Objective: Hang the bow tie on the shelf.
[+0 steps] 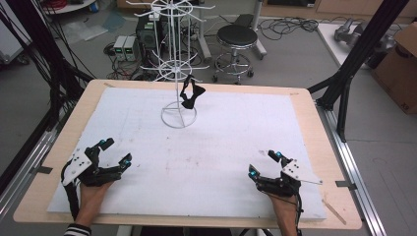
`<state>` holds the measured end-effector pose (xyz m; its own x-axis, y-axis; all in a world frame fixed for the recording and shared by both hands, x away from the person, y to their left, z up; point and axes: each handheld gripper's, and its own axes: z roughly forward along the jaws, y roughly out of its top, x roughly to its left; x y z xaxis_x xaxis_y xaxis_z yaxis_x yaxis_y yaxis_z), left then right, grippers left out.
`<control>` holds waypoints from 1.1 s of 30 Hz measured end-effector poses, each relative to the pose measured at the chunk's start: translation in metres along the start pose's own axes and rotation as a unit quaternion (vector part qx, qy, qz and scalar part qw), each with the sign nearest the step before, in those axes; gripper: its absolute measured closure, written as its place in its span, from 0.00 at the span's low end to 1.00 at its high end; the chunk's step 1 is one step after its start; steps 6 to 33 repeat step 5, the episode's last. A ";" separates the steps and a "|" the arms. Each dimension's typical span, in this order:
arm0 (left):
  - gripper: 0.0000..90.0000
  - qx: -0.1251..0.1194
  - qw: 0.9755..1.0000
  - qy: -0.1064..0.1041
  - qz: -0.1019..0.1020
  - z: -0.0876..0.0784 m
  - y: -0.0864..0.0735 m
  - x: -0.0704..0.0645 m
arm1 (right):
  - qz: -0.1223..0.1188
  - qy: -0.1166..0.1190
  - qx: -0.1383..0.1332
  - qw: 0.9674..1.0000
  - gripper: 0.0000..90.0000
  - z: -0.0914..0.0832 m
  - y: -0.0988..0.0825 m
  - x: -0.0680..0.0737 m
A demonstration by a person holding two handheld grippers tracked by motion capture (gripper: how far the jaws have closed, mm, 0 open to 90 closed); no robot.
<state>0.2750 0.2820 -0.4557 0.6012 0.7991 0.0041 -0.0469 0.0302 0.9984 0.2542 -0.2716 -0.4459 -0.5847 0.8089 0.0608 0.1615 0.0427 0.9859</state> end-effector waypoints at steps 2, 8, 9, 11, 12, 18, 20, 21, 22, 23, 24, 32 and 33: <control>0.15 0.000 1.000 0.000 0.000 0.000 0.000 0.000 | 0.004 -0.006 -0.002 1.000 0.12 -0.001 -0.002 -0.002; 0.15 0.000 1.000 0.000 0.001 0.000 0.000 0.000 | 0.014 -0.010 -0.017 1.000 0.12 -0.004 -0.005 -0.006; 0.15 0.000 1.000 0.000 0.001 0.000 0.000 0.000 | 0.014 -0.010 -0.017 1.000 0.12 -0.004 -0.005 -0.006; 0.15 0.000 1.000 0.000 0.001 0.000 0.000 0.000 | 0.014 -0.010 -0.017 1.000 0.12 -0.004 -0.005 -0.006; 0.15 0.000 1.000 0.000 0.001 0.000 0.000 0.000 | 0.014 -0.010 -0.017 1.000 0.12 -0.004 -0.005 -0.006; 0.15 0.000 1.000 0.000 0.001 0.000 0.000 0.000 | 0.014 -0.010 -0.017 1.000 0.12 -0.004 -0.005 -0.006; 0.15 0.000 1.000 0.000 0.001 0.000 0.000 0.000 | 0.014 -0.010 -0.017 1.000 0.12 -0.004 -0.005 -0.006; 0.15 0.000 1.000 0.000 0.001 0.000 0.000 0.000 | 0.014 -0.010 -0.017 1.000 0.12 -0.004 -0.005 -0.006; 0.15 0.000 1.000 0.000 0.001 0.000 0.000 0.000 | 0.014 -0.010 -0.017 1.000 0.12 -0.004 -0.005 -0.006; 0.15 0.000 1.000 0.000 0.001 0.000 0.000 0.000 | 0.014 -0.010 -0.017 1.000 0.12 -0.004 -0.005 -0.006; 0.15 0.000 1.000 0.000 0.001 0.000 0.000 0.000 | 0.014 -0.010 -0.017 1.000 0.12 -0.004 -0.005 -0.006; 0.15 0.000 1.000 0.000 0.001 0.000 0.000 0.000 | 0.014 -0.010 -0.017 1.000 0.12 -0.004 -0.005 -0.006; 0.15 0.000 1.000 0.000 0.001 0.000 0.000 0.000 | 0.014 -0.010 -0.017 1.000 0.12 -0.004 -0.005 -0.006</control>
